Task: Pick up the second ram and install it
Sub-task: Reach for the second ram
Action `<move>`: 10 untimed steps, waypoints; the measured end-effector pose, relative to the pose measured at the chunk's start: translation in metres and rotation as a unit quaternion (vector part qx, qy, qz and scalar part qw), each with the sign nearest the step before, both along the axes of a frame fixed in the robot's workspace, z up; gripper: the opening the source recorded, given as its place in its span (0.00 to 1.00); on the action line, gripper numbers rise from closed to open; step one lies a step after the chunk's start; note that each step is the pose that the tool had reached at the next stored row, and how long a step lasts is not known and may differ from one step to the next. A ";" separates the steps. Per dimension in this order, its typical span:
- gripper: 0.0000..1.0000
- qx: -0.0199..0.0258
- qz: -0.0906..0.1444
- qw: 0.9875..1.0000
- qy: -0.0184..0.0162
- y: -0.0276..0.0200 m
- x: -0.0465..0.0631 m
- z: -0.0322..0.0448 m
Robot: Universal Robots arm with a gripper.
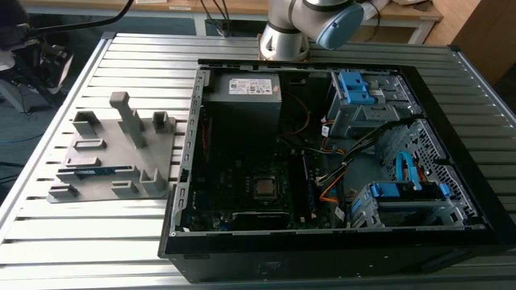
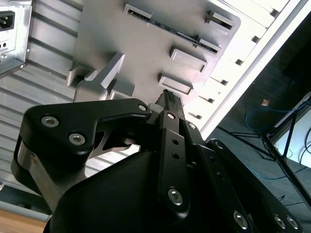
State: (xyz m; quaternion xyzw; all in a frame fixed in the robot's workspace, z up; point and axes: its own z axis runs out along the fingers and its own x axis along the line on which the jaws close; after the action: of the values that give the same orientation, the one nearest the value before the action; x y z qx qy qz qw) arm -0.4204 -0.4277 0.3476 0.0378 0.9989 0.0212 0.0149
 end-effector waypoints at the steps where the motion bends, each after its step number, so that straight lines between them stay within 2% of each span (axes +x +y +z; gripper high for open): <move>1: 0.10 0.000 0.000 1.000 0.000 -0.0002 0.000 -0.0005; 10: 0.10 -0.001 0.000 1.000 0.000 -0.0016 -0.001 -0.0051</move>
State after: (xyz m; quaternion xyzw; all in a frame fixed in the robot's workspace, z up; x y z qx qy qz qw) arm -0.4209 -0.4293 0.3425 0.0378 0.9990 0.0198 0.0150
